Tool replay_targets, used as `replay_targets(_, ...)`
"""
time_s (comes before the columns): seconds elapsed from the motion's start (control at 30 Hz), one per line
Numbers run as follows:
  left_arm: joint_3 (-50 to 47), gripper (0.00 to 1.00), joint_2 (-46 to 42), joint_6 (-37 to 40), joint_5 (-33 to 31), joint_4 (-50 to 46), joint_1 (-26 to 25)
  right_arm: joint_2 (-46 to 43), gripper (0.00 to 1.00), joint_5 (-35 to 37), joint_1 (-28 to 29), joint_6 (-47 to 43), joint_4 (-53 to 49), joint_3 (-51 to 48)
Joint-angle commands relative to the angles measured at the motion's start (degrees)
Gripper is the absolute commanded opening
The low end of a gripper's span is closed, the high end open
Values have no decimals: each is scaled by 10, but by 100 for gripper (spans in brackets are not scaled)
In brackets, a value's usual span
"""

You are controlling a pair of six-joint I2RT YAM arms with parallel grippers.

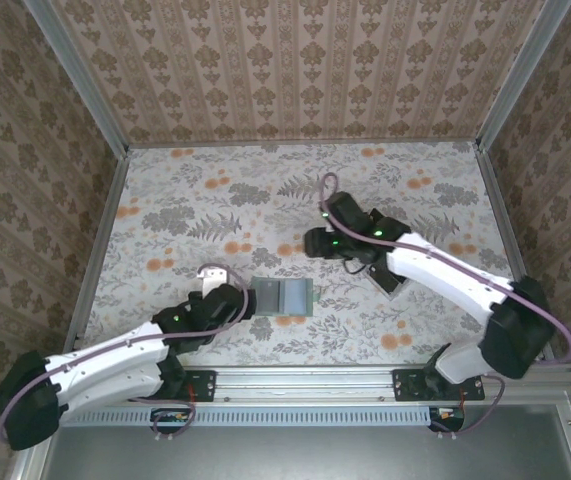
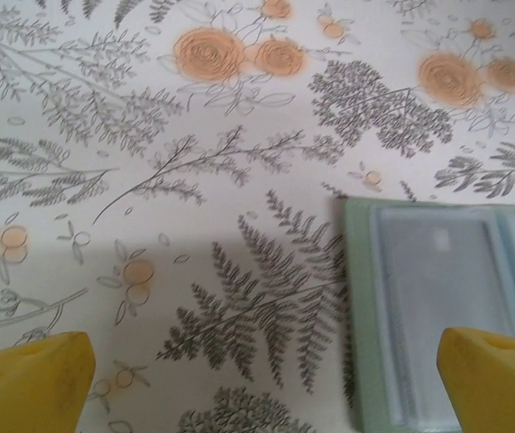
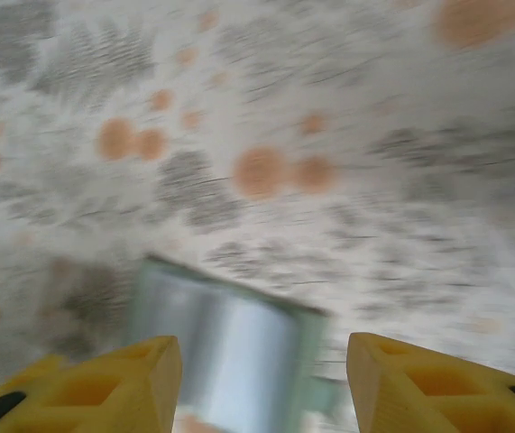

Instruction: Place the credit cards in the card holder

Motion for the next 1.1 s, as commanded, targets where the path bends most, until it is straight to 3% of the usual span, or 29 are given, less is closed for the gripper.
replay_targets(0.0, 30, 100, 23, 40, 31, 19, 17, -53, 52, 121, -24, -87, -114, -37)
replay_targets(0.17, 61, 100, 58, 63, 52, 25, 39, -48, 53, 139, -75, -133, -195, -25)
replay_targets(0.33, 82, 100, 88, 75, 58, 24, 48, -27, 52, 150, -93, -146, -202, -36)
replay_targets(1.07, 91, 100, 126, 67, 69, 26, 58, 78, 44, 176, -96, -148, -159, -80)
